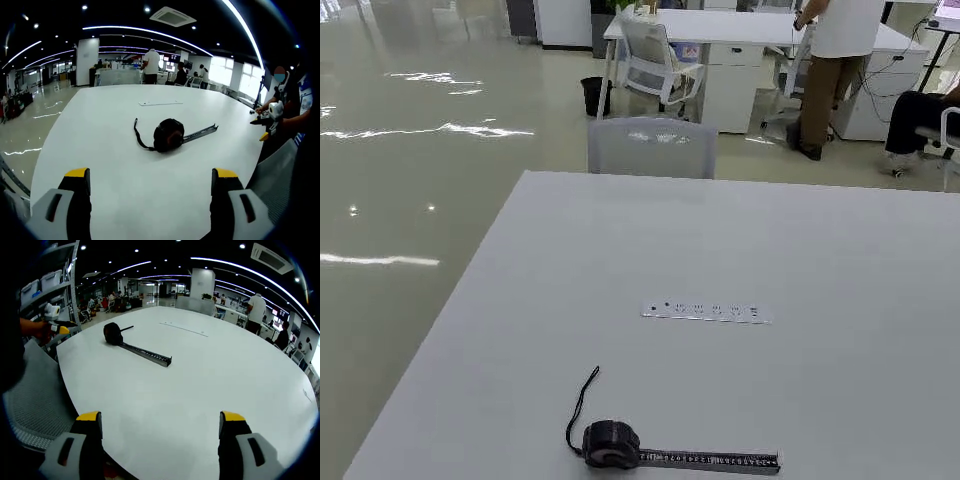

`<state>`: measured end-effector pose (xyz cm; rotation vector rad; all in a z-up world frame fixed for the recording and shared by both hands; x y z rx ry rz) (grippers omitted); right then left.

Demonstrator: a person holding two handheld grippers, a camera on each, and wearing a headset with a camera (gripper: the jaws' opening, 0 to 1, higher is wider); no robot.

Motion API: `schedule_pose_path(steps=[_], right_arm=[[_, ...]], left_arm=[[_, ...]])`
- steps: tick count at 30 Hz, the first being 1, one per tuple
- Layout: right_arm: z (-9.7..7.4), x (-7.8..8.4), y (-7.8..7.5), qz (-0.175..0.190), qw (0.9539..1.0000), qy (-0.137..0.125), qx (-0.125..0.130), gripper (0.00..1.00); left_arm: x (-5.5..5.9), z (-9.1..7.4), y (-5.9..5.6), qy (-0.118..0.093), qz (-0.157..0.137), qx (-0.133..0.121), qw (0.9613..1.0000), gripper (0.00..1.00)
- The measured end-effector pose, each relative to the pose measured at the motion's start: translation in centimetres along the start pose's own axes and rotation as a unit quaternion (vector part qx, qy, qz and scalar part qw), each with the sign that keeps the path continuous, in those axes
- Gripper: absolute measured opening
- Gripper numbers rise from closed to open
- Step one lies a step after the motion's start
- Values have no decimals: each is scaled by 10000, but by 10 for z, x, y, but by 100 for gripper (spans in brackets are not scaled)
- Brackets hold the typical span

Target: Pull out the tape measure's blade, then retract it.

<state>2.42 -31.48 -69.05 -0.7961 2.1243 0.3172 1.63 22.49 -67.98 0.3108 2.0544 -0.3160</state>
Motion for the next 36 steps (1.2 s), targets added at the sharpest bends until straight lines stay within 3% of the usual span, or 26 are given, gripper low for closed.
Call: schedule_pose_path(steps=[3,9,13,17,20,26,29,36], right_arm=[[2,-3,-1,-51,10000,5,-29,100],[3,-11,-4,-183,9998,-71,-6,100],[5,-11,-6,-189,9998,-13,-15,99],[8,-8,-2,-180,9996,111,-176,99],[12,-7,2,-278,9989,214,-323,98],[18,-12,1,-274,9986,268,-371,99],[22,-16,0,-299,9985,252,-396,99],[31,-28,-4,-661,9957,332,-562,98]], left_arm=[[-4,6,-6,0,4,32,10000,99],[-2,13,-7,72,29,30,10000,99],[-7,18,-17,107,38,51,9999,99],[-8,17,-14,58,16,43,10000,99],[-12,18,-18,32,-1,39,10000,99],[-16,20,-19,-31,-61,40,10000,99],[-19,24,-25,4,-58,34,10000,99],[-16,30,-29,58,-51,-25,10000,99]])
Point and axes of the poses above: the centre of the closed fingertips' face, and the gripper's own axes: z roughly forward along the fingers, y roughly to its left, x roughly out of its underside, the point moved 7 cm from there along -z, roughly backward along the fingers, and after that the axes turned 1 degree about -y, right-handed, at the moved point
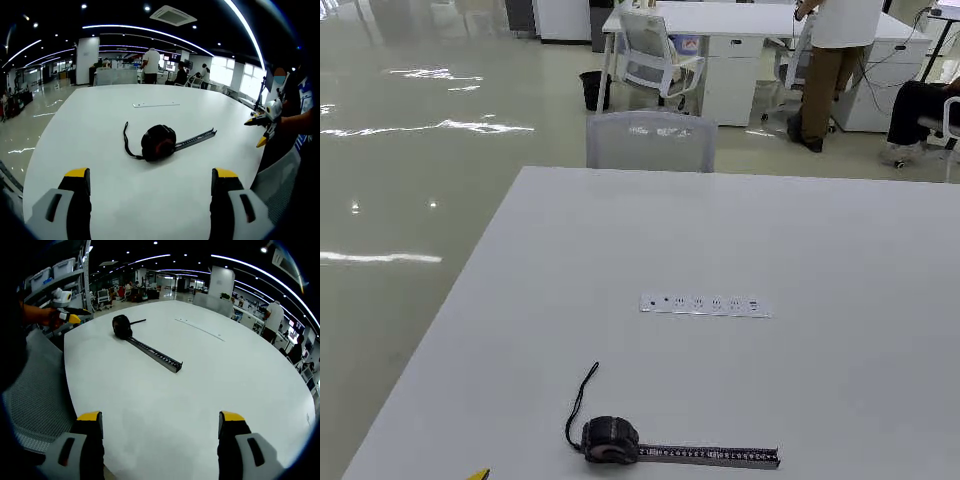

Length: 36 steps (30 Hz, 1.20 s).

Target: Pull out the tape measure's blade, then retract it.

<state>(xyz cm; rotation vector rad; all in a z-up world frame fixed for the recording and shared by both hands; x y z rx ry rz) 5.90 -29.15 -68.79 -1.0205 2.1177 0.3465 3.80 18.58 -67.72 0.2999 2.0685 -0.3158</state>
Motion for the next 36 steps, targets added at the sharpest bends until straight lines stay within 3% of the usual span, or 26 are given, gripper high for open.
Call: schedule_pose_path(steps=[7,15,21,25,27,28,33,36], right_arm=[[3,-15,-10,-164,9998,26,-63,96],[11,-26,-13,-453,9987,-138,-166,93],[18,-32,-20,-450,9987,-109,-200,95],[21,-35,-25,-537,9983,-80,-234,97],[22,-38,-27,-584,9980,-65,-220,97],[23,-40,-28,-583,9980,-52,-217,98],[27,-46,-31,-640,9976,-21,-251,100],[31,-51,-33,-648,9975,-5,-285,100]], left_arm=[[-2,8,-9,-11,66,65,10000,99],[-5,16,-10,-66,40,95,9999,99],[-12,27,-6,-98,43,-22,9999,99],[-18,37,-12,-59,75,-68,9999,99],[-18,42,-14,34,134,27,9999,99],[-19,45,-21,46,177,42,9998,99],[-25,53,-30,31,211,60,9998,99],[-26,58,-26,35,199,44,9998,99]])
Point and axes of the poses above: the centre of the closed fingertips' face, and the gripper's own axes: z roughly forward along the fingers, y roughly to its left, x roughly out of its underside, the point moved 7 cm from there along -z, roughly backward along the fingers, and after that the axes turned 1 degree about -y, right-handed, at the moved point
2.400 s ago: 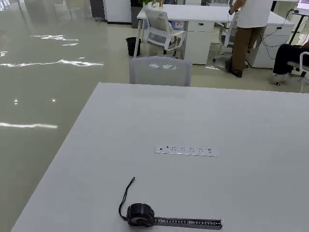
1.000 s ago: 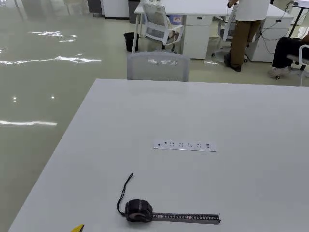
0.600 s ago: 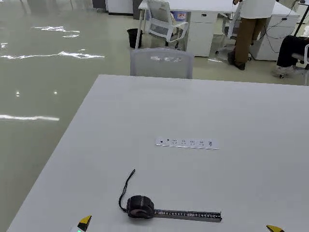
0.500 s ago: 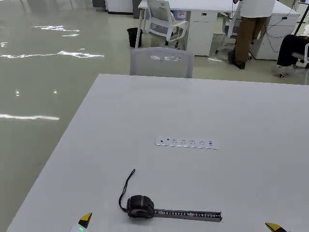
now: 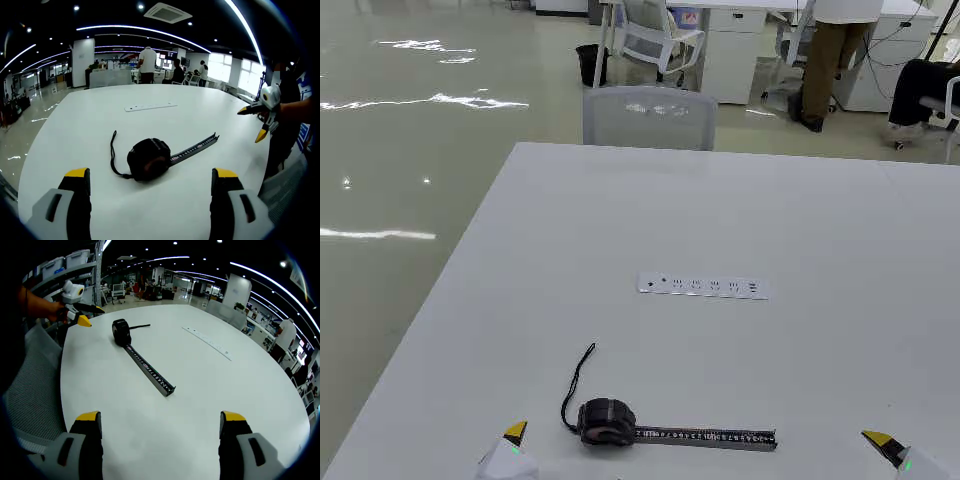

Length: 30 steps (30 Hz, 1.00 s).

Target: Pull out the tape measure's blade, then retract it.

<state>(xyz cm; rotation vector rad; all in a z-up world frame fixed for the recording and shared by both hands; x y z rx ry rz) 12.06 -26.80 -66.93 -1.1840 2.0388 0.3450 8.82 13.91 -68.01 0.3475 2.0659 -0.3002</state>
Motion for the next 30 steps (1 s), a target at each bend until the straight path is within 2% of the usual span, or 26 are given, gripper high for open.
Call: schedule_pose_path(steps=[4,7,9,10,11,15,23,30], right_arm=[[4,-2,-3,-22,10000,24,-26,100],[7,-4,-5,-195,9998,-1,-86,100],[9,-5,-5,-263,9995,71,-186,100],[10,-5,-3,-277,9988,117,-393,99],[11,-6,-3,-302,9986,137,-421,98],[15,-10,-4,-431,9976,215,-491,97],[26,-18,-9,-698,9949,335,-644,96],[35,-28,-17,-899,9923,401,-746,92]], left_arm=[[-3,5,0,1,-19,-69,10000,99],[-7,9,-2,-20,-96,-109,9999,99],[-4,14,0,28,-56,-163,9998,99],[-4,16,-1,37,-46,-191,9998,99],[-4,17,-2,41,-28,-211,9998,99],[-6,22,-7,33,35,-256,9997,99],[-4,30,-6,-40,-67,-433,9990,99],[-10,38,-8,-151,-7,-597,9981,99]])
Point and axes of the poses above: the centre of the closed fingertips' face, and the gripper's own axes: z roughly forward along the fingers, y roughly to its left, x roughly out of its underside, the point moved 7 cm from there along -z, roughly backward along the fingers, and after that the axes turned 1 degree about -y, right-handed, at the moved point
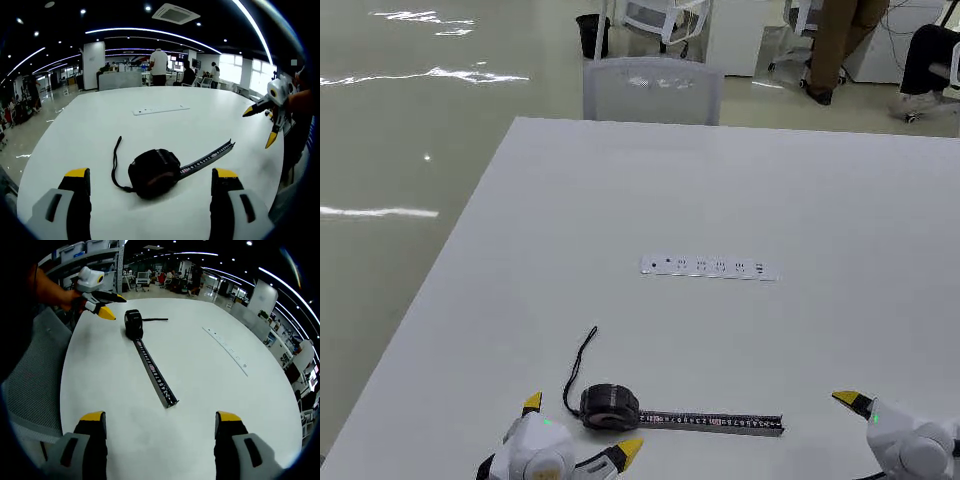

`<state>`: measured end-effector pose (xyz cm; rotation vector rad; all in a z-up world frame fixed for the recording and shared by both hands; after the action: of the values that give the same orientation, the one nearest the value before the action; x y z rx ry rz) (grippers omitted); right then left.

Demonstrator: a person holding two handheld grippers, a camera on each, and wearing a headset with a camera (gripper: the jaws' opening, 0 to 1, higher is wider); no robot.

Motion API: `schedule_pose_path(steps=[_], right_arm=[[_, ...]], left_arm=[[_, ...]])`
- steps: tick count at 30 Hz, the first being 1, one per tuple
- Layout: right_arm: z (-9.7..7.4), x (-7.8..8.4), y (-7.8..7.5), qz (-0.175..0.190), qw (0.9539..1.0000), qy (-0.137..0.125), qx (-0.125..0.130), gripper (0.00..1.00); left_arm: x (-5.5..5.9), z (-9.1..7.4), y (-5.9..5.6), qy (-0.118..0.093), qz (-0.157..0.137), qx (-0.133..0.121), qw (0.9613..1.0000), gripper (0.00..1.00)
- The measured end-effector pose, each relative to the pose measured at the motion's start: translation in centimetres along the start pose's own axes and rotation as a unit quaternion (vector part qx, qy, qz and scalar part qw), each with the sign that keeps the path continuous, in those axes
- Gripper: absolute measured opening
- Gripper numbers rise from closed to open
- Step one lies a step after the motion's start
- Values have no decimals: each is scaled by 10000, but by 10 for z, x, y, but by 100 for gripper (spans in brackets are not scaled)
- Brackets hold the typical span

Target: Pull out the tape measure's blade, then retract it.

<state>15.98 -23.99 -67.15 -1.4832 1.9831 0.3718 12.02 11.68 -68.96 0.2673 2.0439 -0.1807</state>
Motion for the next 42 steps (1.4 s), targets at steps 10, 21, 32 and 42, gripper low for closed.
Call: schedule_pose_path(steps=[10,21,32,42], right_arm=[[13,-12,-19,-222,9996,109,-154,86],[34,-19,-28,-641,9962,392,-437,77],[56,-19,-30,-599,9900,761,-1025,71],[72,-12,-34,-687,9833,1070,-1305,60]], left_arm=[[-1,15,-5,-88,-163,-269,9995,99],[4,22,-1,-174,-162,-469,9986,98],[5,27,-2,-223,-223,-525,9981,99],[7,32,-5,-265,-347,-588,9973,98]])
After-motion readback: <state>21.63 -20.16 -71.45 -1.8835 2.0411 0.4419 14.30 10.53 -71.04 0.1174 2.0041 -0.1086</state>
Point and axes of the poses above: the centre of the closed fingertips' face, and the gripper's own axes: z roughly forward along the fingers, y roughly to its left, x roughly out of its underside, the point moved 7 cm from there along -z, roughly backward along the fingers, and after that the axes turned 1 degree about -y, right-handed, at the moved point
